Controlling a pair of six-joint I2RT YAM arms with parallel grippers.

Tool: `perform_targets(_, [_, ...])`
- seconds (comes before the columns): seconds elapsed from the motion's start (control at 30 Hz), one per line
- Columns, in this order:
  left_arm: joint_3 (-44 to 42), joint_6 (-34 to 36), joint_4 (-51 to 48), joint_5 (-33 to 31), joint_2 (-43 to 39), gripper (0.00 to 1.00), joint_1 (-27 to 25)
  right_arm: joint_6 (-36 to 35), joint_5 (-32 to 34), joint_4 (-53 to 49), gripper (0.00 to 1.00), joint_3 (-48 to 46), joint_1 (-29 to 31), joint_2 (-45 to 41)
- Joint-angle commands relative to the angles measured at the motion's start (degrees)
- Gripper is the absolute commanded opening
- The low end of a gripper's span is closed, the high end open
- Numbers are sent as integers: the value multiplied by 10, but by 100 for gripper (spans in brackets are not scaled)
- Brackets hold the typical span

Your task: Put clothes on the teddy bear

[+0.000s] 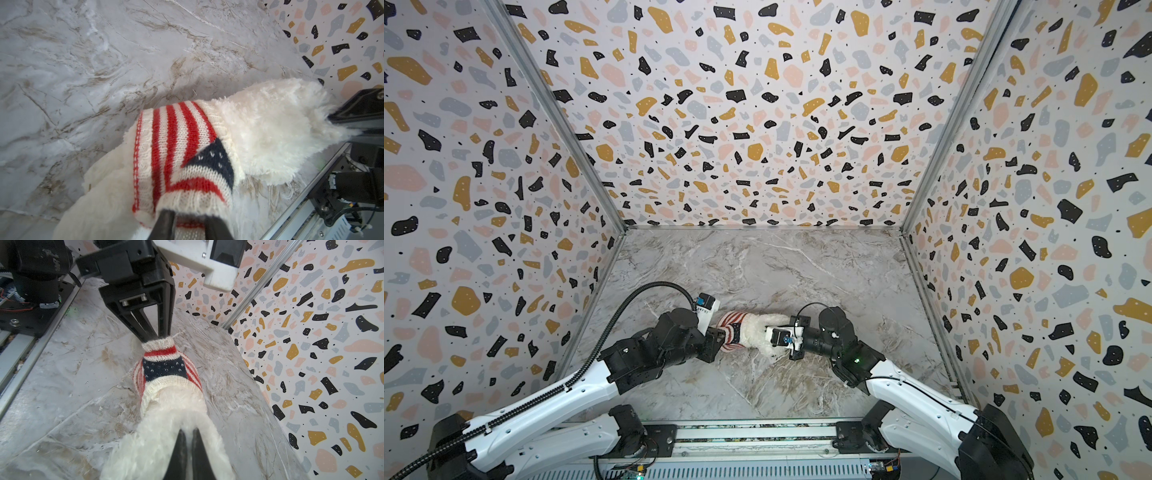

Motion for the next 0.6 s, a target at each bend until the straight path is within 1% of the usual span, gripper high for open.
perform_targets(0.0, [6, 21, 5, -21, -1, 30, -2, -4, -14, 21, 0, 3, 5, -17])
perform_targets(0.17, [7, 31, 10, -20, 8, 35, -4, -1, -19, 26, 0, 4, 6, -16])
perform_targets(0.27, [2, 33, 25, -5, 12, 34, -5, 0, -19, 29, 0, 4, 9, -13])
perform_targets(0.43, [-5, 33, 55, 16, 33, 31, -7, 4, -19, 35, 0, 2, 15, -6])
perform_targets(0.57, [-9, 36, 81, 30, 54, 22, -8, 16, -21, 45, 0, 0, 17, 3])
